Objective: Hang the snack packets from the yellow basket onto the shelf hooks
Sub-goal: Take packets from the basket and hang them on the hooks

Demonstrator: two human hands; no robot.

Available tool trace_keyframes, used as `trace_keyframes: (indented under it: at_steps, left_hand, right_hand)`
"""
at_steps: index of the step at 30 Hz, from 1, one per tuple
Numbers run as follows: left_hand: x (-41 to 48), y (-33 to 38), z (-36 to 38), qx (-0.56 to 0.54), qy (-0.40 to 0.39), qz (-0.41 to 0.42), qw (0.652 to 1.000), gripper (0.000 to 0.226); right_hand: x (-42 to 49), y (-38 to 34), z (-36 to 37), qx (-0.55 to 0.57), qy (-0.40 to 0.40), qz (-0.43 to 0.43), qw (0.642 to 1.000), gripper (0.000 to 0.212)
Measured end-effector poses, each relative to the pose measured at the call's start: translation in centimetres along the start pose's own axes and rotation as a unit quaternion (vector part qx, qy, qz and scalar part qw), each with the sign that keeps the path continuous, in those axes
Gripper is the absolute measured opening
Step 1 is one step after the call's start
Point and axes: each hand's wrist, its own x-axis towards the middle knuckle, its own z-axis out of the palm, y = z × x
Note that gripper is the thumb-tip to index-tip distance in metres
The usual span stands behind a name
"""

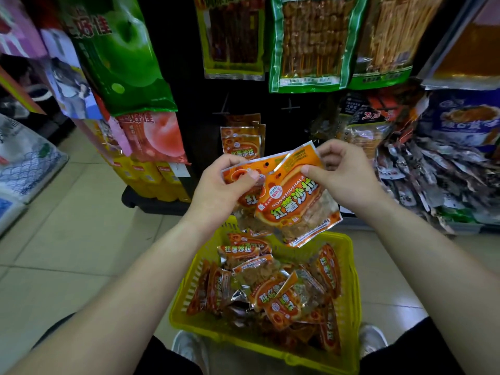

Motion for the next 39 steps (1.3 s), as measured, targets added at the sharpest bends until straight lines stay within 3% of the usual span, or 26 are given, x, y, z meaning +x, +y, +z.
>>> trace_keyframes:
  at_steps: [3,7,12,24,29,32,39]
  left_hand:
    - [0.0,0.0,0.1,0.072,0.033,0.091,0.993,0.034]
    - [0.1,-0.3,-0.1,0.201,0.026,0.177,0.963,0.019]
    - [-0.2,-1.1,0.3,0.185,-0.026,0.125,0.974,0.032]
    - [0.4,-0.9,-0.3,0.253,-0.023,0.084,0.964,0.025]
    - [0.7,-0.9,-0.8,0.289,-0.012,0.104,0.951,0.028]
    - [0.6,-0.9,-0.7,0.265,0.009,0.077,0.961,0.029]
    - [0.5,-1.1,-0.6,0.26,0.067,0.067,0.961,0.026]
  right_hand:
    - [-0.1,-0.2,0.5,-0.005,0.014,0.013,1.0,0.024]
    - [-0.4,-0.3,0.9,0.003,0.016,0.044,0.999,0.034]
    - [-0.9,-0.7,1.3,0.019,-0.002,0.045,0.999,0.012]
    - [-0.5,-0.1,1.8,-0.001,0.0,0.047,0.999,0.013]
    - [-0.4,0.1,1.6,0.018,0.016,0.072,0.997,0.011]
    - [-0.3,0.3,1.8,0.022,0.019,0.078,0.997,0.01]
    - [0.0,0.9,2.1,-0.055,-0.015,0.07,0.996,0.015]
